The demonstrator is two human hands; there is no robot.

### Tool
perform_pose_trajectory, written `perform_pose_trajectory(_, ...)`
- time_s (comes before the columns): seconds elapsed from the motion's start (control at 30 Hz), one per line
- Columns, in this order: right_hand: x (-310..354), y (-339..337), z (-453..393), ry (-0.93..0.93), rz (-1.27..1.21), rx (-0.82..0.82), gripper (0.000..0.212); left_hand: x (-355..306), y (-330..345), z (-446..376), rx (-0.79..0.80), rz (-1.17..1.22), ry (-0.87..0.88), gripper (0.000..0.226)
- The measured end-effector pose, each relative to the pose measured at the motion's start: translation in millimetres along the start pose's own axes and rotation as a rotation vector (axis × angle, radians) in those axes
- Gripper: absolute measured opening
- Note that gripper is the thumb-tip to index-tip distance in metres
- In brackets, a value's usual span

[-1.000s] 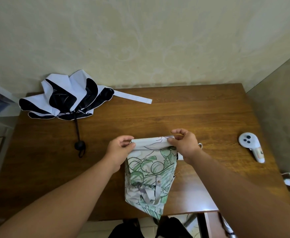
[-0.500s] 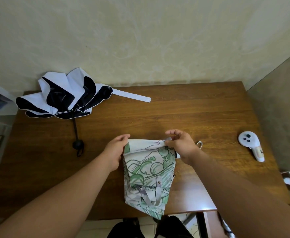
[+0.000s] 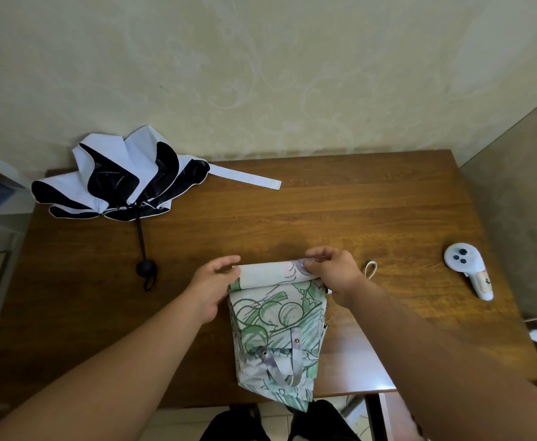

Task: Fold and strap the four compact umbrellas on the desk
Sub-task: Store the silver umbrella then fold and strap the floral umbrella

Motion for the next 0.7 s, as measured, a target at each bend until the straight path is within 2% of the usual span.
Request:
perform_pose_trajectory(0.13,5,0,-3,-0.017,-0.221,-0.013,0.028,-10,-1,3,-0.023,0.042,0.068,0.021)
perform_pose_trajectory(0.23,17,2,0,-0.085,-0.213,0.031,0.041,-17,2,5,0.034,-0.102,0.158,0.047)
perform_pose_trajectory(0.33,23,6,7,-0.161,0.099,0.101,0.052,-24,7,7,0.094,-0.445,0.277,0.062)
perform_pose_trajectory(0.43,23,8,11,-0.260,0.734,0.080,0.049,-31,9,11,0.080,-0.747,0.393,0.051)
perform_pose_trajectory(0.5,23,11,15,-0.405,1.030,0.026,0.038,-34,10,16,0.063,-0.894,0.479,0.039)
perform_pose_trajectory(0.6,12,9,22,-0.519,1.169,-0.064,0.018,-34,12,23,0.046,-1.026,0.615,0.025)
perform_pose_trajectory(0.7,4,11,31,-0.647,1.287,-0.163,0.012,-28,12,33,-0.034,-1.192,0.757,0.017)
Point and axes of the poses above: each hand's wrist, its own z-axis away from the middle knuckle, its own y-axis out of the palm, x = y × z, the point moved 7 cm from there along -z, towards the middle knuckle, and after that the axes turned 2 degrees about x, right-handed, at the moved point
